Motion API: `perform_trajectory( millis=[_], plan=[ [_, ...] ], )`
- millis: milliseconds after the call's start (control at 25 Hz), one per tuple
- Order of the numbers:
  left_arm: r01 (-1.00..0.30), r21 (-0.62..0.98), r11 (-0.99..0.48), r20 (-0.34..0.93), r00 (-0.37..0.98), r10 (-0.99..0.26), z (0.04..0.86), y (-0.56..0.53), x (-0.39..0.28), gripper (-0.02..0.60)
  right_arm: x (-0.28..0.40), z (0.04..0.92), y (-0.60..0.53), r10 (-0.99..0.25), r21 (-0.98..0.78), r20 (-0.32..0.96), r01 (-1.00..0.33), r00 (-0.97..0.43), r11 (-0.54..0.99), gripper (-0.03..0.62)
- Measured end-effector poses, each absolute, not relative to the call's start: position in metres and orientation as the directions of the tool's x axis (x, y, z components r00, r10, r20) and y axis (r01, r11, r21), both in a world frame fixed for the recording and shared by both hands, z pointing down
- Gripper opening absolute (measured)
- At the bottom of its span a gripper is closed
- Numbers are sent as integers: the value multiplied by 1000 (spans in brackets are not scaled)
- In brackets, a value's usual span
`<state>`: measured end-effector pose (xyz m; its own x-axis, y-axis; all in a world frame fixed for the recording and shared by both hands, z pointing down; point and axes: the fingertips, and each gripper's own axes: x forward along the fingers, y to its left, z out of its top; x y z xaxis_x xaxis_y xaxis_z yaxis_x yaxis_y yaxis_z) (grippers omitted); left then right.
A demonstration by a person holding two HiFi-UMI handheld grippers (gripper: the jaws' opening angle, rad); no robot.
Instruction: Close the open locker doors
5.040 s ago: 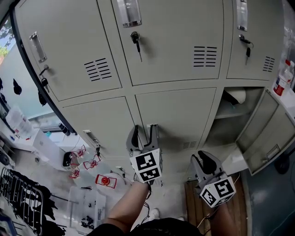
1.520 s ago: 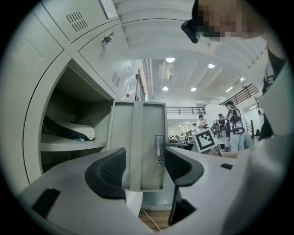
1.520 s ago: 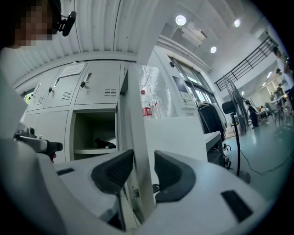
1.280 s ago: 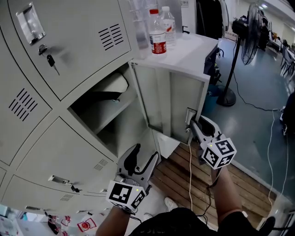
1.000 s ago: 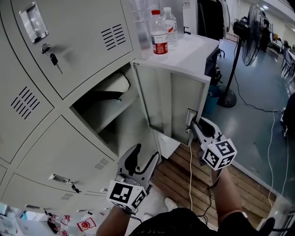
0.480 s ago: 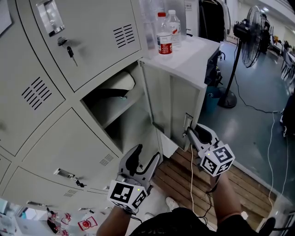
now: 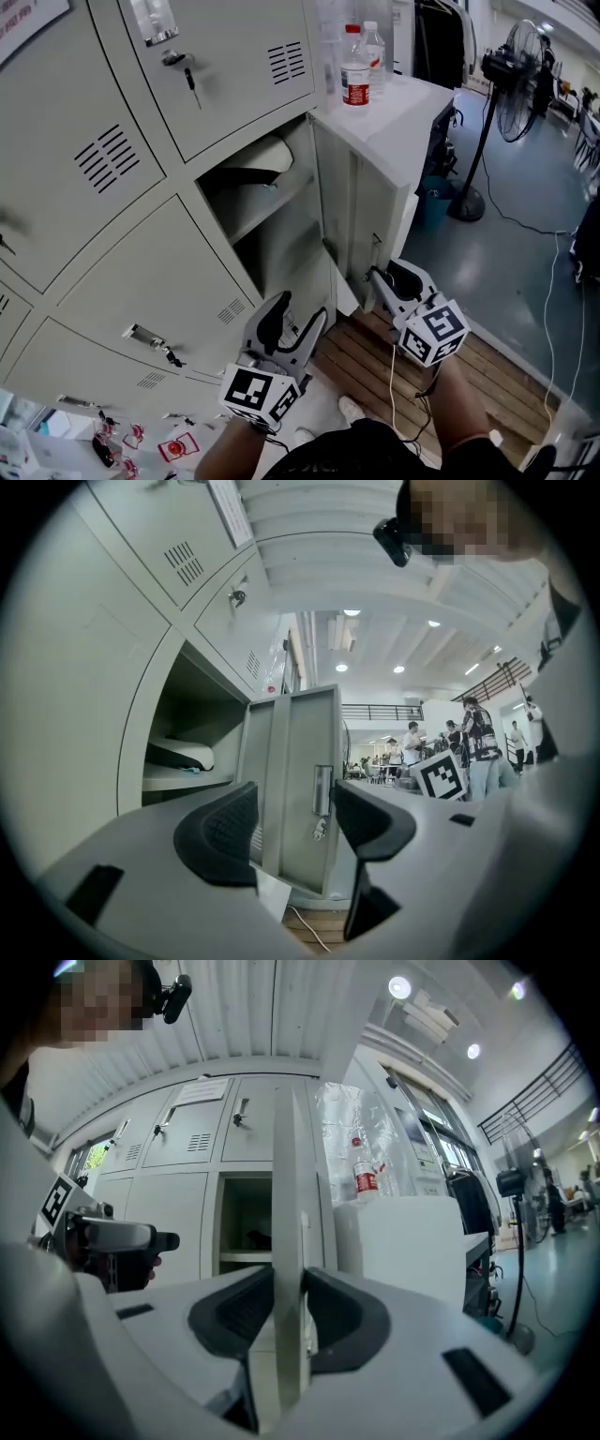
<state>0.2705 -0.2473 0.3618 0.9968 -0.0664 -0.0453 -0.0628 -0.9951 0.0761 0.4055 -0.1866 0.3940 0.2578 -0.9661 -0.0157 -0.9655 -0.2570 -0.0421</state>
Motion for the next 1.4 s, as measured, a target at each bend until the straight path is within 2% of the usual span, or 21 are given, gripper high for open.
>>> perform_trajectory(
  millis=[360, 600, 880, 1400],
  plan=[
    [-106, 90, -990, -57, 992, -112, 360, -264, 238, 252, 355, 392, -221, -984, 0, 4, -984, 176, -176, 120],
    [-164, 101, -981, -54, 984, -170, 362, -280, 215, 252, 329, 392, -247, -984, 32, -7, -984, 177, -177, 121],
    [-255, 104, -961, -53, 964, -262, 361, -304, 184, 252, 293, 393, -292, -997, 54, -4, -996, 72, -72, 121],
    [-416, 84, -905, -41, 906, -421, 356, -343, 146, 252, 275, 390, -362, -997, 3, -29, -997, -71, 71, 121]
  ],
)
